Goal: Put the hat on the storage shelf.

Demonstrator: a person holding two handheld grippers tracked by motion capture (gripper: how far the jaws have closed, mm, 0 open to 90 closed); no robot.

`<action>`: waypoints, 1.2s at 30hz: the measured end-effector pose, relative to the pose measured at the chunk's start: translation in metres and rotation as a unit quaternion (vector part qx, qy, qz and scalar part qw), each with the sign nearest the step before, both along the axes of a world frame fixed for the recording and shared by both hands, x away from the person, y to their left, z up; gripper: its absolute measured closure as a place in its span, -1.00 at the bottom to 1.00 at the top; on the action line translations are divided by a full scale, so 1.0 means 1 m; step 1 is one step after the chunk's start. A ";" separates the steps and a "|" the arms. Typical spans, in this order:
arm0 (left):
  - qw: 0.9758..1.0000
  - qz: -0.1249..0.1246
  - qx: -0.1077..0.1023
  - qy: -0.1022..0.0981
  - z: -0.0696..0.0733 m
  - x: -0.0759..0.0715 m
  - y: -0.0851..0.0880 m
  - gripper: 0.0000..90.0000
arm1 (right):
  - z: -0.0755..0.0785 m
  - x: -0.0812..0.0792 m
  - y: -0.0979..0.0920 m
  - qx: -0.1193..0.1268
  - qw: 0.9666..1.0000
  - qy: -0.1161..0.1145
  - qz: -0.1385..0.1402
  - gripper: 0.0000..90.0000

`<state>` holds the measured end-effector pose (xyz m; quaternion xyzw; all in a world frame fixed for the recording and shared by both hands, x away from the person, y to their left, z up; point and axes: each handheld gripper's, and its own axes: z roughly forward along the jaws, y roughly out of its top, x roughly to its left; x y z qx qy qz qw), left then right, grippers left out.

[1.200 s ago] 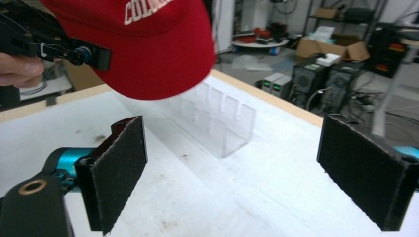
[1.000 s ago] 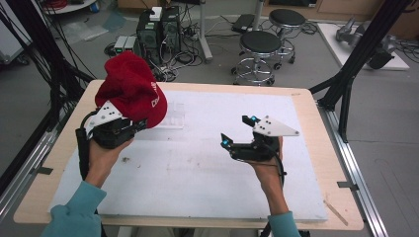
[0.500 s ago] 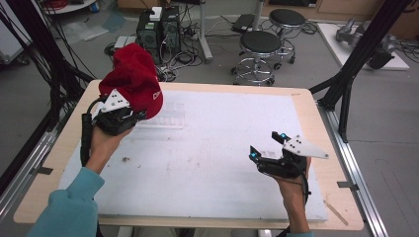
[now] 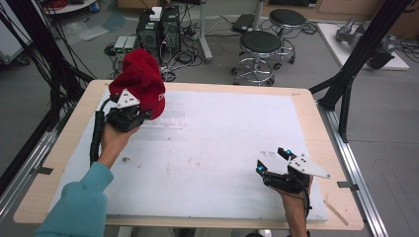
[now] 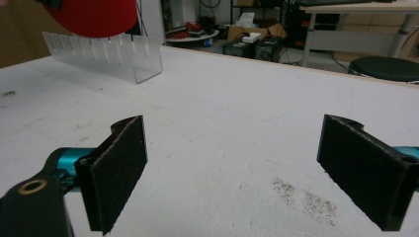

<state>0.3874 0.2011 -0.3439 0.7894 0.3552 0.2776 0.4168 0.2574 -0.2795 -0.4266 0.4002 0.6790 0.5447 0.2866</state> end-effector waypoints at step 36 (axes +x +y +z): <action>0.998 0.056 -0.005 0.007 -0.005 0.008 -0.020 0.89 | -0.023 -0.002 -0.005 0.027 0.999 -0.026 -0.020 -0.77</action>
